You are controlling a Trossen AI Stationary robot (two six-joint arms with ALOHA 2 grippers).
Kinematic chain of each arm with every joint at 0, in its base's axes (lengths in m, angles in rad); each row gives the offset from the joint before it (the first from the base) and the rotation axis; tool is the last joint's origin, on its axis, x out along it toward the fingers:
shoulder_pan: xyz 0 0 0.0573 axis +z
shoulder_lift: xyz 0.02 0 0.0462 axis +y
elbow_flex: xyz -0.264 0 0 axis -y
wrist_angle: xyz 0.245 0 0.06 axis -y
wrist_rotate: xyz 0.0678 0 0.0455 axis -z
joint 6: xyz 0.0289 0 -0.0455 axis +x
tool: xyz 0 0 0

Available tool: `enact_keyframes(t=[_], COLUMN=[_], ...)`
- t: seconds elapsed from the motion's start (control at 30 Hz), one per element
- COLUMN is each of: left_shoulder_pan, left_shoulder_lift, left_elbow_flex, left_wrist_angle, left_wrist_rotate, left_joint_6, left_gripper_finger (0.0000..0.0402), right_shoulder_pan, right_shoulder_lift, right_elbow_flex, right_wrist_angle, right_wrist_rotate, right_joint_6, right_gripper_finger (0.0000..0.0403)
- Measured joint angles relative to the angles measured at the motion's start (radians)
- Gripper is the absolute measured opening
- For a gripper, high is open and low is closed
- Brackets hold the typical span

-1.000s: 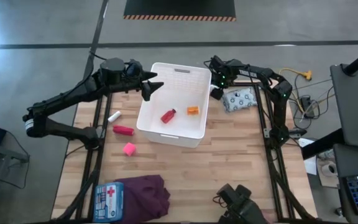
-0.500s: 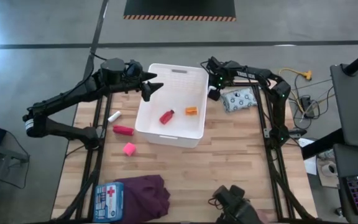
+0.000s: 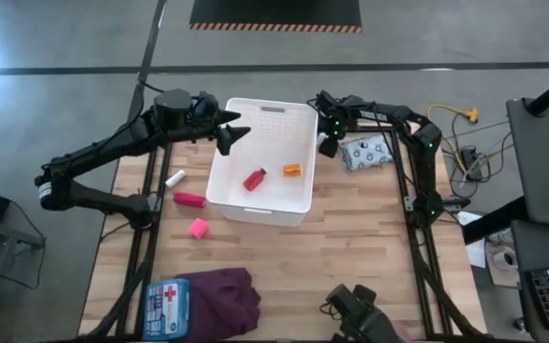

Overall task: Pick & place medical supplies in basket/bin
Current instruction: Put the white medicine bottle into the white bin

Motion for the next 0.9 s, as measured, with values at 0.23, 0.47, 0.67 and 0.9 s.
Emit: enact_keyframes(t=[0.23, 0.47, 0.67, 0.9], left_shoulder_pan=[0.000, 0.002, 0.006, 0.013], left_shoulder_lift=[0.000, 0.000, 0.003, 0.003], left_elbow_flex=[0.000, 0.000, 0.000, 0.000], left_wrist_angle=[-0.004, -0.007, -0.009, -0.083], left_wrist_rotate=[0.000, 0.000, 0.000, -0.001], left_joint_6=[0.000, 0.052, 0.074, 0.087], left_gripper_finger=[0.0296, 0.0296, 0.0296, 0.0296], right_shoulder_pan=[0.000, 0.000, 0.027, 0.221], right_shoulder_lift=[-0.043, -0.286, -0.592, -0.693], right_elbow_flex=[0.001, 0.002, 0.002, 0.005], right_wrist_angle=[-0.079, -0.222, -0.196, 0.197], right_wrist_rotate=[-0.049, -0.061, -0.108, -0.225], right_joint_6=[0.101, 0.179, 0.354, 0.619], right_gripper_finger=[0.0164, 0.0167, 0.0168, 0.0169])
